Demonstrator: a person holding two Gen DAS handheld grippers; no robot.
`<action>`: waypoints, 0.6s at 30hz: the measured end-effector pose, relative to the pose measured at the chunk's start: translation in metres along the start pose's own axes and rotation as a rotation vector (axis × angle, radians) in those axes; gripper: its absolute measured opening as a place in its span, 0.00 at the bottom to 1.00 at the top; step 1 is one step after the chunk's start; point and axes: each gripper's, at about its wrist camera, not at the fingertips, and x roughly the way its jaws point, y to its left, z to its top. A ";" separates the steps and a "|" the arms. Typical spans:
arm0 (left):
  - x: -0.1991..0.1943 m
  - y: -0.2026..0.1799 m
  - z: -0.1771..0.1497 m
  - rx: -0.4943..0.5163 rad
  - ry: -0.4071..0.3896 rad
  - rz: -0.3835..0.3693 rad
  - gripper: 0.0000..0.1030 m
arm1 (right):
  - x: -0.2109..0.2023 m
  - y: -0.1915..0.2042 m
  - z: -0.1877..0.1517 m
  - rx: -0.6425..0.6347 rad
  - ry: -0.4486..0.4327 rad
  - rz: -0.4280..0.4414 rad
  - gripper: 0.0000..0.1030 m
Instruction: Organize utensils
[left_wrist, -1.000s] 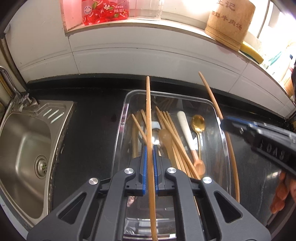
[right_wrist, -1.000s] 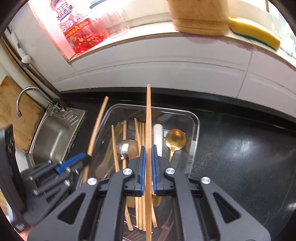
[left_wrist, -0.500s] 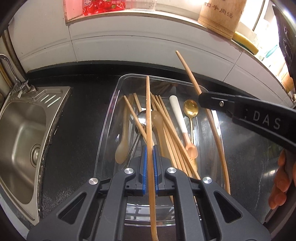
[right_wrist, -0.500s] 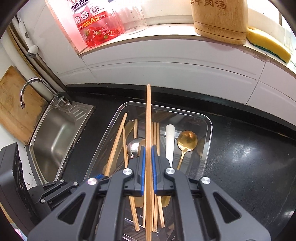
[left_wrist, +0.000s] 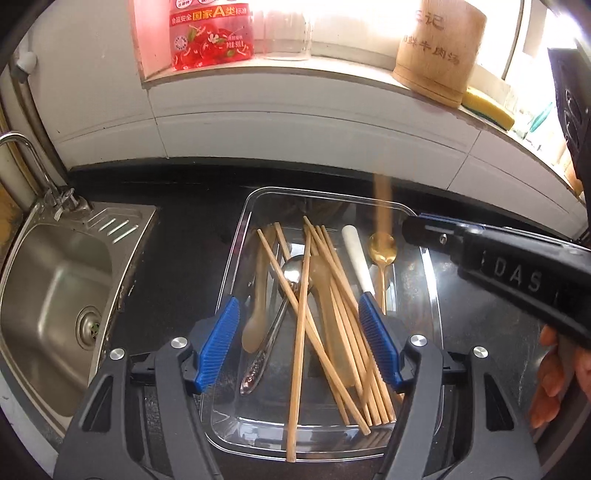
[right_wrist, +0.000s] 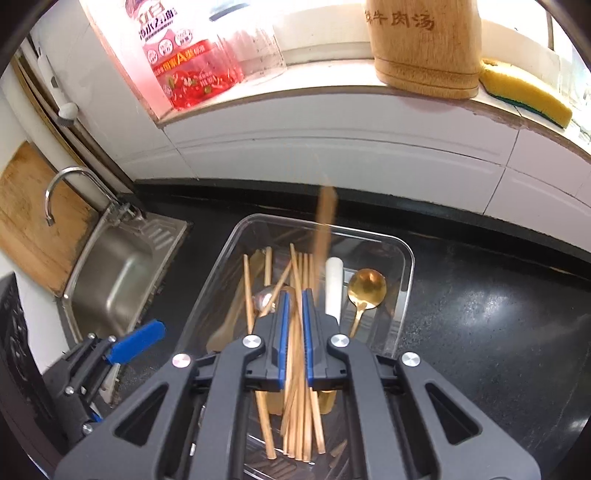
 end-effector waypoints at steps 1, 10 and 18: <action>-0.001 0.000 0.000 -0.003 0.002 0.000 0.64 | -0.002 -0.001 0.001 0.000 -0.003 0.003 0.07; -0.007 -0.002 -0.003 -0.012 0.001 0.014 0.73 | -0.021 -0.003 0.007 0.025 -0.055 0.050 0.93; -0.017 -0.022 -0.004 -0.017 -0.019 0.020 0.82 | -0.042 -0.023 -0.001 0.006 -0.098 -0.025 0.93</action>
